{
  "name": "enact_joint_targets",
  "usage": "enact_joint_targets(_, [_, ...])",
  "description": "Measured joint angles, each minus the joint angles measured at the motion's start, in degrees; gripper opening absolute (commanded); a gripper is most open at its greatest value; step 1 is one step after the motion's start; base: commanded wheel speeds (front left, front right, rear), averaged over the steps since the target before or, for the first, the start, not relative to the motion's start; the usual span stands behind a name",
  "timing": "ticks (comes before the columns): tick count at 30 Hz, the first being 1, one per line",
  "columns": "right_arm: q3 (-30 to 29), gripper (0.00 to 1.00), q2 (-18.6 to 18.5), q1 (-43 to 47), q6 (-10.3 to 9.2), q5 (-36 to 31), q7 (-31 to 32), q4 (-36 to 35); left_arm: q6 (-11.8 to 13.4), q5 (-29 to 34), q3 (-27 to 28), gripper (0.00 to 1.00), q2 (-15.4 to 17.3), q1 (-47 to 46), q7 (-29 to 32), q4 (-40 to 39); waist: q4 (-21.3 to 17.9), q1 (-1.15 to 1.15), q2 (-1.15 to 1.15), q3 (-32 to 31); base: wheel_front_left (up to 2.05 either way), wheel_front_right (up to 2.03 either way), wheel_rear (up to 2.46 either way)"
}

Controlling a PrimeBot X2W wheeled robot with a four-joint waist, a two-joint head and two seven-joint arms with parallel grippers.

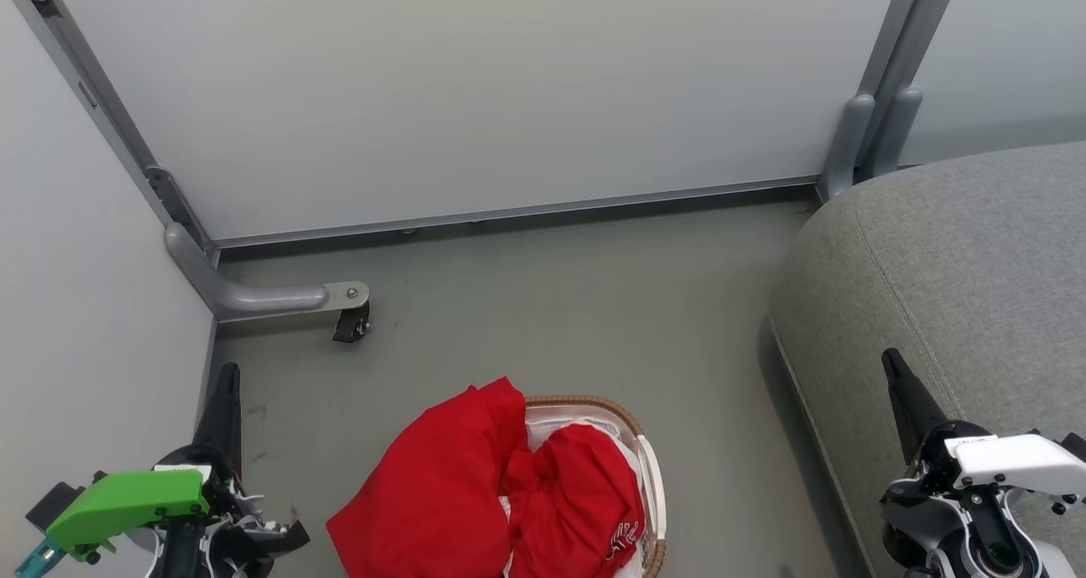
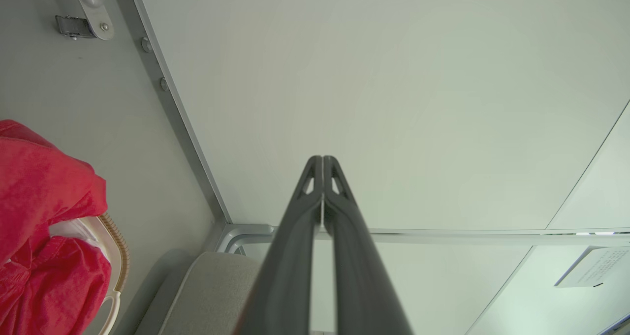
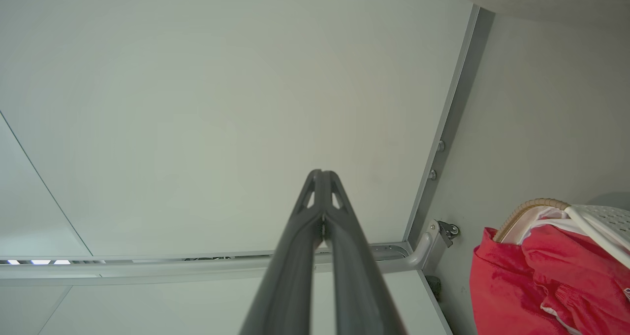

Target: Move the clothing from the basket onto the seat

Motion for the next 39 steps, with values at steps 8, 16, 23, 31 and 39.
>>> enact_joint_targets(8, [0.0,0.0,0.0,0.0,0.0,0.0,0.0,0.0,0.0,0.0,0.0,0.0,0.0,0.0,0.0,0.0,0.0,0.0,0.0,0.0,0.0,0.0,0.0])
enact_joint_targets(16, [0.0,0.0,0.0,0.0,0.0,0.0,0.0,0.0,0.0,0.0,0.0,0.0,0.0,0.0,0.0,0.0,0.0,0.0,0.0,0.0,0.0,0.0,0.0])
enact_joint_targets(23, [0.0,0.0,0.0,0.0,0.0,0.0,0.0,0.0,0.0,0.0,0.0,0.0,0.0,0.0,0.0,0.0,0.0,0.0,0.0,0.0,0.0,0.0,0.0])
enact_joint_targets(31, [0.0,0.0,0.0,0.0,0.0,0.0,0.0,0.0,0.0,0.0,0.0,0.0,0.0,0.0,0.0,0.0,0.0,0.0,0.0,0.0,0.0,0.0,0.0])
enact_joint_targets(39, [0.0,0.0,0.0,0.0,0.0,0.0,0.0,0.0,0.0,0.0,0.0,0.0,0.0,0.0,0.0,0.0,0.0,0.0,0.0,0.0,0.0,0.0,0.0])
